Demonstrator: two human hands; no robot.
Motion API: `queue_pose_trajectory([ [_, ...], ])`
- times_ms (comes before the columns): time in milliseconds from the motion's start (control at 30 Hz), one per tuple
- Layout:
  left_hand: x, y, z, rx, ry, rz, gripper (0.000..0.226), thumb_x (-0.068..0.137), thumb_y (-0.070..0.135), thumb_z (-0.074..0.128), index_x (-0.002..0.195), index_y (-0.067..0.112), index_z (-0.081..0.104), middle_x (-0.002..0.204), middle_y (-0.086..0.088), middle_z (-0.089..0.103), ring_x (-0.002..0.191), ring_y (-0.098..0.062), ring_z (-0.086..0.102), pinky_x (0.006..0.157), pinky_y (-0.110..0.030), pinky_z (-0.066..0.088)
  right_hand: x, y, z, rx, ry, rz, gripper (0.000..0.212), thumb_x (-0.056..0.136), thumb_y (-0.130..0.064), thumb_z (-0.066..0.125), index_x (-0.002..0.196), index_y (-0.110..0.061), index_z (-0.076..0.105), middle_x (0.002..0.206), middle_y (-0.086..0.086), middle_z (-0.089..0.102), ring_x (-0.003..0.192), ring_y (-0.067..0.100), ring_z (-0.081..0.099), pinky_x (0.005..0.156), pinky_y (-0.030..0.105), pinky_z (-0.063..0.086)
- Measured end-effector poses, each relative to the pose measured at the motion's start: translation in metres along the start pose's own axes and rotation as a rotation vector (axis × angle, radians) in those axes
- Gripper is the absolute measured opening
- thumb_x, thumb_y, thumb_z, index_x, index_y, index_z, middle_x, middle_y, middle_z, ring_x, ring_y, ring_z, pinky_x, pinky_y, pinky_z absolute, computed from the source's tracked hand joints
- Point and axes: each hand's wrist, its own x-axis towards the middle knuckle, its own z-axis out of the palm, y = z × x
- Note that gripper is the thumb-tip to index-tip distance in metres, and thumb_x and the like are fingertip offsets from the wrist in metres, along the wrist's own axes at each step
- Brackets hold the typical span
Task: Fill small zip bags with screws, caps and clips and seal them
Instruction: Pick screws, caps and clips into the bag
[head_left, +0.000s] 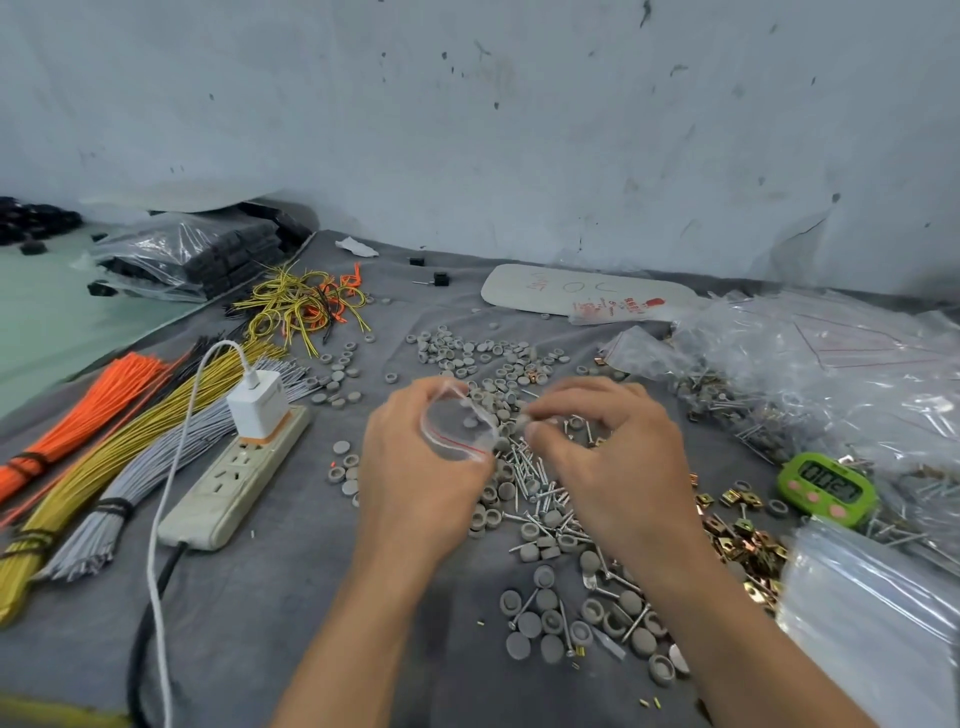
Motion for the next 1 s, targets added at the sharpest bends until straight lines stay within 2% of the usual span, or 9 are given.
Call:
queue_pose_trajectory([
  [100,-0.004,0.005,0.008,0.068,-0.132,0.064,0.044,0.065,0.023,0.081,0.095,0.046,0.058,0.094,0.026,0.057,0.096,0.001,0.051,0.077,-0.004,0.035,0.005,-0.005,0.006,0.027,-0.061,-0.016,0.021,0.077,-0.025,0.087,0.083,-0.044,0.081,0.119,-0.031,0.064,0.120,-0.008,0.043,0.098,-0.001,0.025],
  [267,-0.007,0.005,0.012,0.053,-0.226,0.067,0.051,0.065,0.022,0.083,0.092,0.052,0.052,0.095,0.030,0.056,0.090,0.008,0.049,0.076,0.000,0.032,0.007,-0.001,0.017,-0.024,-0.162,0.004,0.024,0.084,-0.020,0.079,0.090,-0.043,0.082,0.128,-0.030,0.058,0.122,-0.010,0.038,0.096,-0.007,0.016],
  [333,-0.006,0.006,0.010,0.000,-0.218,0.027,0.045,0.062,0.027,0.081,0.091,0.049,0.057,0.096,0.025,0.062,0.093,0.002,0.055,0.077,-0.003,0.037,0.009,0.003,0.014,0.070,-0.082,0.038,0.030,0.085,-0.018,0.077,0.083,-0.048,0.080,0.118,-0.030,0.065,0.118,-0.009,0.051,0.097,0.003,0.032],
  [400,-0.005,0.006,0.008,-0.124,-0.212,-0.042,0.038,0.058,0.032,0.073,0.093,0.040,0.065,0.094,0.018,0.070,0.088,-0.002,0.064,0.074,-0.016,0.047,0.009,0.010,0.008,0.131,-0.038,0.073,0.033,0.085,-0.017,0.076,0.083,-0.050,0.079,0.098,-0.026,0.073,0.095,-0.005,0.065,0.081,0.011,0.046],
  [567,-0.008,0.007,0.008,-0.283,-0.345,-0.104,0.048,0.063,0.023,0.076,0.108,0.034,0.066,0.092,0.007,0.074,0.080,-0.011,0.070,0.076,-0.038,0.058,0.001,0.019,0.005,0.288,-0.323,0.320,0.011,0.086,-0.037,0.070,0.083,-0.035,0.080,0.073,-0.006,0.075,0.062,0.008,0.064,0.060,0.027,0.049],
  [667,-0.011,0.004,0.015,-0.088,-0.469,-0.046,0.061,0.063,0.030,0.081,0.118,0.045,0.059,0.099,0.016,0.072,0.091,-0.005,0.069,0.083,-0.031,0.056,0.000,0.028,0.003,0.190,-0.371,0.404,0.025,0.086,-0.035,0.066,0.071,-0.019,0.078,0.060,0.009,0.070,0.050,0.015,0.059,0.058,0.031,0.046],
  [800,-0.015,0.001,0.024,0.111,-0.583,-0.017,0.068,0.057,0.041,0.076,0.118,0.053,0.051,0.094,0.025,0.067,0.084,0.011,0.060,0.063,-0.006,0.042,-0.003,0.042,-0.008,0.084,-0.382,0.445,0.027,0.091,-0.019,0.066,0.070,-0.028,0.079,0.057,0.001,0.071,0.048,0.011,0.063,0.051,0.023,0.046],
  [933,-0.013,-0.002,0.030,0.136,-0.467,-0.084,0.066,0.073,0.029,0.084,0.126,0.049,0.051,0.093,0.024,0.066,0.076,0.017,0.060,0.052,-0.006,0.041,0.000,0.072,-0.037,-0.162,-0.105,0.435,0.020,0.093,-0.019,0.066,0.090,-0.033,0.080,0.078,-0.014,0.076,0.055,-0.005,0.065,0.047,0.008,0.044],
  [1000,-0.012,-0.002,0.034,0.170,-0.472,-0.094,0.069,0.075,0.033,0.084,0.131,0.050,0.048,0.097,0.026,0.065,0.073,0.012,0.062,0.052,-0.008,0.038,-0.003,0.088,-0.057,-0.385,-0.126,0.417,0.022,0.094,-0.021,0.064,0.107,-0.033,0.077,0.098,-0.009,0.077,0.070,-0.005,0.067,0.060,0.010,0.051],
])
